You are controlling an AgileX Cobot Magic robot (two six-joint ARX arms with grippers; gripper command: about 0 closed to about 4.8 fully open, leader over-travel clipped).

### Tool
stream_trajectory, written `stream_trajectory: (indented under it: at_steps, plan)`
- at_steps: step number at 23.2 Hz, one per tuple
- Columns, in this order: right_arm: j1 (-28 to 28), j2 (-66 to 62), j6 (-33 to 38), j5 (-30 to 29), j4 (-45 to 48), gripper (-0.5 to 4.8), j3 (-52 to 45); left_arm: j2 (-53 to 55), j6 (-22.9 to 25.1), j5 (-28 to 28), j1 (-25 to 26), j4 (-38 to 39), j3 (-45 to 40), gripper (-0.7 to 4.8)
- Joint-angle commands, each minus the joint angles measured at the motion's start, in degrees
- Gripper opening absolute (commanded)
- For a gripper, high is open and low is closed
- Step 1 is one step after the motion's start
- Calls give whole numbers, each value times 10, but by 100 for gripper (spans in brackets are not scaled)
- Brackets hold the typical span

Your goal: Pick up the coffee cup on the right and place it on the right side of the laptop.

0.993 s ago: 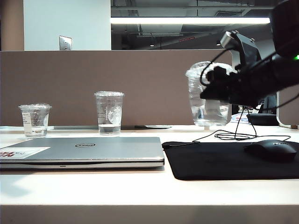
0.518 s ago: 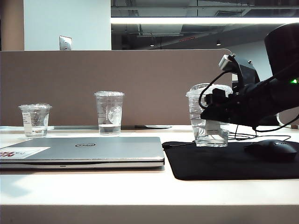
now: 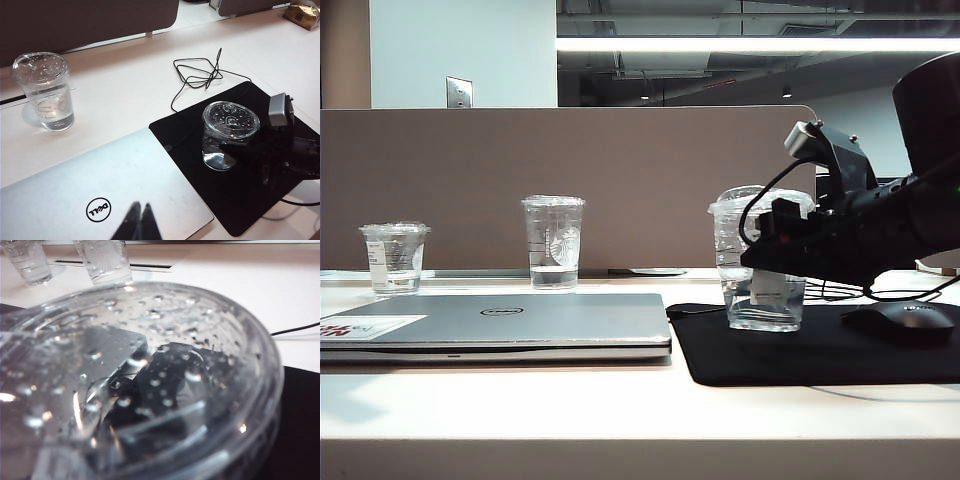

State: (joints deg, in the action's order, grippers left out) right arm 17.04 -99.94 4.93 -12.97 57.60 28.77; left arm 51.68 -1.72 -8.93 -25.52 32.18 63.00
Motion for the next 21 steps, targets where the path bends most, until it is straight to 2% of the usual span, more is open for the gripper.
stream_trajectory:
  at_steps: [1, 11, 12, 13, 14, 16, 21]
  plan:
    - [0, 5, 0, 2, 13, 233, -5, -1, 2, -1, 1, -5, 4, -5]
    - [0, 5, 0, -3, 13, 234, -9, -1, 2, -1, 1, -5, 4, -5]
    - [0, 5, 0, -3, 14, 253, -9, -1, 2, -1, 1, -5, 4, -5]
    - [0, 5, 0, -3, 14, 302, -10, -1, 2, -1, 1, -5, 4, -5]
    - [0, 5, 0, -2, 14, 377, -10, -1, 2, -1, 1, -5, 4, -5]
    - [0, 5, 0, -3, 13, 473, -11, -1, 2, -1, 1, -5, 4, -5]
    - [0, 9, 0, -26, 11, 479, -11, -1, 2, -1, 1, -5, 4, -5]
